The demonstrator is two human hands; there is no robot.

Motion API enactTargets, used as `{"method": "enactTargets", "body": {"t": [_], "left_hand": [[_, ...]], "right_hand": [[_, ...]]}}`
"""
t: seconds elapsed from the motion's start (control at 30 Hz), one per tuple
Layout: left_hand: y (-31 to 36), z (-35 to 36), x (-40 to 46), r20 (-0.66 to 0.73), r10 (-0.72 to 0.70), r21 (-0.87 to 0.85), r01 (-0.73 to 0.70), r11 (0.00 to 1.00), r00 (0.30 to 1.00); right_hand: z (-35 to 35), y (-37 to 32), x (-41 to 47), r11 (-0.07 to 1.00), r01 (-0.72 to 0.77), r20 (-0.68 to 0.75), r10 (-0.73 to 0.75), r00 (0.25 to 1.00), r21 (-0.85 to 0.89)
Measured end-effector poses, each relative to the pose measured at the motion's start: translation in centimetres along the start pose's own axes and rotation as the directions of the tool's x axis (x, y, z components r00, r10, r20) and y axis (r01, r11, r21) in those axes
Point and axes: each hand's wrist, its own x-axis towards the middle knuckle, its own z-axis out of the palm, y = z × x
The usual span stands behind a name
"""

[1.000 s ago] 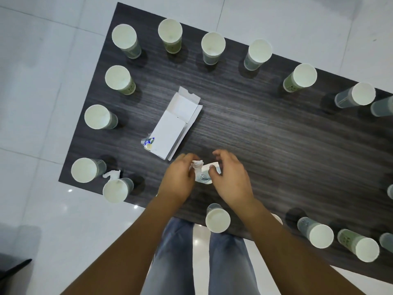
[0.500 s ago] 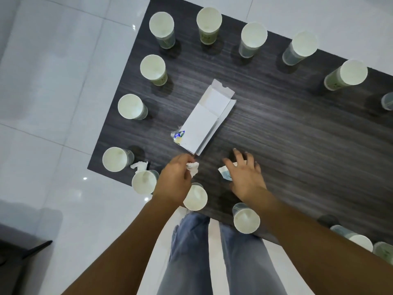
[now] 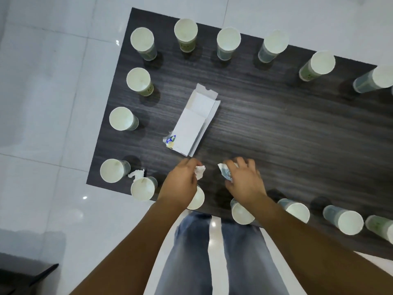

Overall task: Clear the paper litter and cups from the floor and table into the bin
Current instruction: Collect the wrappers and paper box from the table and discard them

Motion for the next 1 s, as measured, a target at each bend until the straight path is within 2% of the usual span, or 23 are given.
{"method": "enactTargets", "body": {"t": [0.13, 0.27, 0.33, 0.43, 0.6, 0.7, 0.77, 0.87, 1.0], "left_hand": [[5.2, -1.2, -1.7, 0.111, 0.165, 0.123, -0.179, 0.976, 0.980], [11.2, -1.8, -4.5, 0.222, 0.280, 0.233, -0.330, 0.915, 0.934], [14.6, -1.5, -6.5, 0.285, 0.325, 0.319, -0.409, 0.855, 0.902], [19.8, 0.2, -10.0, 0.396, 0.393, 0.442, -0.547, 0.711, 0.830], [28.7, 7.6, -17.0, 0.541, 0.537, 0.458, -0.762, 0.457, 0.647], [34.0, 14.9, -22.7, 0.607, 0.589, 0.430, -0.844, 0.321, 0.533], [36.8, 19.7, -26.4, 0.647, 0.605, 0.404, -0.882, 0.243, 0.463], [41.2, 27.5, -32.9, 0.728, 0.606, 0.339, -0.937, 0.088, 0.320], [45.5, 35.7, -39.6, 0.793, 0.587, 0.252, -0.965, -0.069, 0.165]], "right_hand": [[-3.6, 0.3, -4.8, 0.978, -0.109, -0.073, 0.123, 0.990, 0.176], [-6.4, 1.9, -11.2, 0.941, -0.210, -0.079, 0.238, 0.968, 0.267], [-7.3, 3.6, -15.2, 0.900, -0.287, -0.093, 0.333, 0.938, 0.328], [-7.6, 6.6, -21.8, 0.814, -0.371, -0.119, 0.465, 0.877, 0.447], [-5.5, 13.9, -33.9, 0.673, -0.454, -0.165, 0.646, 0.745, 0.584], [-2.5, 19.5, -42.3, 0.568, -0.493, -0.150, 0.742, 0.653, 0.659], [-0.4, 22.9, -47.3, 0.516, -0.513, -0.144, 0.787, 0.599, 0.686], [3.7, 27.8, -55.9, 0.387, -0.555, -0.093, 0.871, 0.483, 0.736], [8.6, 32.3, -64.9, 0.233, -0.577, -0.010, 0.932, 0.362, 0.783]]}}
